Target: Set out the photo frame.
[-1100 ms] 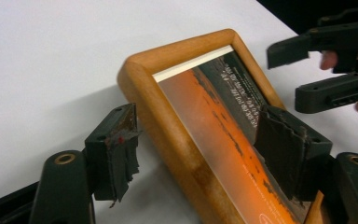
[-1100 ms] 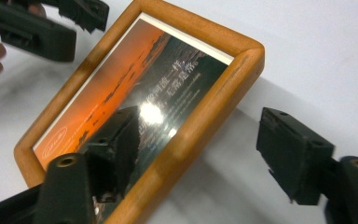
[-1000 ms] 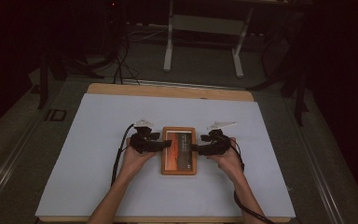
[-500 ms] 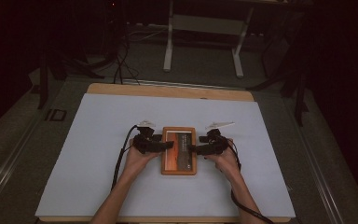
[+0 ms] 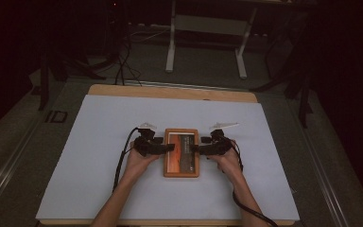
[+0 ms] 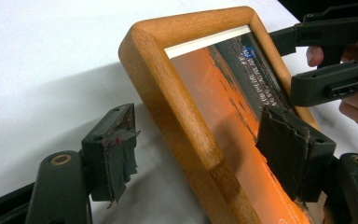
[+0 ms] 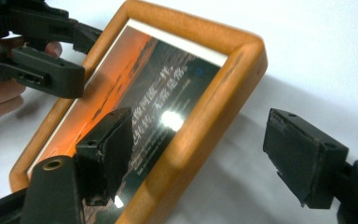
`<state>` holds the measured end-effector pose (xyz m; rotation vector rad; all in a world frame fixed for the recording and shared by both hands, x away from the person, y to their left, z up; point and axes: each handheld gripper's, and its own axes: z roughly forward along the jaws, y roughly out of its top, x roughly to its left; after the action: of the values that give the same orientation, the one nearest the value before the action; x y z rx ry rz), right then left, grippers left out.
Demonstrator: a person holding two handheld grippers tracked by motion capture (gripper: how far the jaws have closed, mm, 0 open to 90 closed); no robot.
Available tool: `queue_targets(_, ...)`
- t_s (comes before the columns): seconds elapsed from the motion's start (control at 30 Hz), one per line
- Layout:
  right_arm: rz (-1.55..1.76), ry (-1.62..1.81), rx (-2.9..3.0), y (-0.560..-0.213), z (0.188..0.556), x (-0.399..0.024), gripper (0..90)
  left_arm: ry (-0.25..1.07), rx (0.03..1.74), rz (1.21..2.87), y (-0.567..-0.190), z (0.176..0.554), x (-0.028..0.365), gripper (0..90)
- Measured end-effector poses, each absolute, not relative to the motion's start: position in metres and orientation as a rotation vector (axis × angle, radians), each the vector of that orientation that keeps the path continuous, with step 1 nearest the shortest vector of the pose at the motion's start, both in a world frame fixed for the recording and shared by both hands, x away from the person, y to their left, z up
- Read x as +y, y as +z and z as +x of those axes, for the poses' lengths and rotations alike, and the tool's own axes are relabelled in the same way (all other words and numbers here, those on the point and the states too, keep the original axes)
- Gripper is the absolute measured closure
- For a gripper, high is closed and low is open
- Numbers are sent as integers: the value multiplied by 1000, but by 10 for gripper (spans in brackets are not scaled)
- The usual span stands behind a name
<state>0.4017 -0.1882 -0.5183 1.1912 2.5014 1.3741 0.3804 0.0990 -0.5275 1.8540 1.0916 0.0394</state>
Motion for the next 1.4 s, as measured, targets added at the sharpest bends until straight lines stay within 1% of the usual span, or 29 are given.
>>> queue_targets(0.07, 1165, 1381, 2477, -515, 400, -187, 274, 39, 1093, 1847, -527, 380, 100, 289)
queue_targets(0.13, 1135, 1373, 2439, -510, 399, -187, 326, 43, 1094, 1845, -527, 380, 101, 290)
queue_targets(0.17, 1135, 1373, 2439, -510, 399, -187, 326, 43, 1094, 1845, -527, 380, 101, 290)
queue_targets(0.2, 1125, 1372, 2429, -508, 399, -186, 373, 43, 1096, 1844, -526, 380, 102, 290)
queue_targets(0.23, 1106, 1379, 2402, -504, 398, -186, 446, 44, 1097, 1845, -526, 380, 102, 290)
queue_targets(0.27, 1095, 1381, 2390, -502, 398, -186, 491, 45, 1097, 1848, -527, 380, 102, 290)
queue_targets(0.3, 1092, 1383, 2376, -501, 398, -186, 555, 48, 1097, 1852, -527, 380, 102, 291)
queue_targets(0.33, 1085, 1384, 2362, -500, 398, -186, 624, 49, 1098, 1853, -527, 380, 103, 290)
queue_targets(0.37, 1077, 1386, 2355, -498, 398, -186, 715, 51, 1098, 1855, -527, 379, 103, 291)
queue_targets(0.4, 1061, 1383, 2348, -498, 398, -185, 773, 53, 1099, 1854, -527, 379, 103, 290)
queue_targets(0.47, 1039, 1374, 2345, -496, 398, -182, 880, 51, 1100, 1854, -527, 379, 104, 291)
queue_targets(0.5, 1028, 1370, 2344, -496, 398, -181, 899, 53, 1100, 1853, -527, 379, 105, 290)
queue_targets(0.87, 1013, 1286, 2365, -499, 406, -163, 900, 66, 1102, 1851, -525, 375, 109, 295)
queue_targets(1.1, 1012, 1271, 2367, -498, 407, -162, 900, 104, 1099, 1847, -520, 372, 111, 312)
queue_targets(1.4, 1005, 1259, 2372, -498, 407, -161, 900, 121, 1108, 1823, -513, 368, 119, 337)
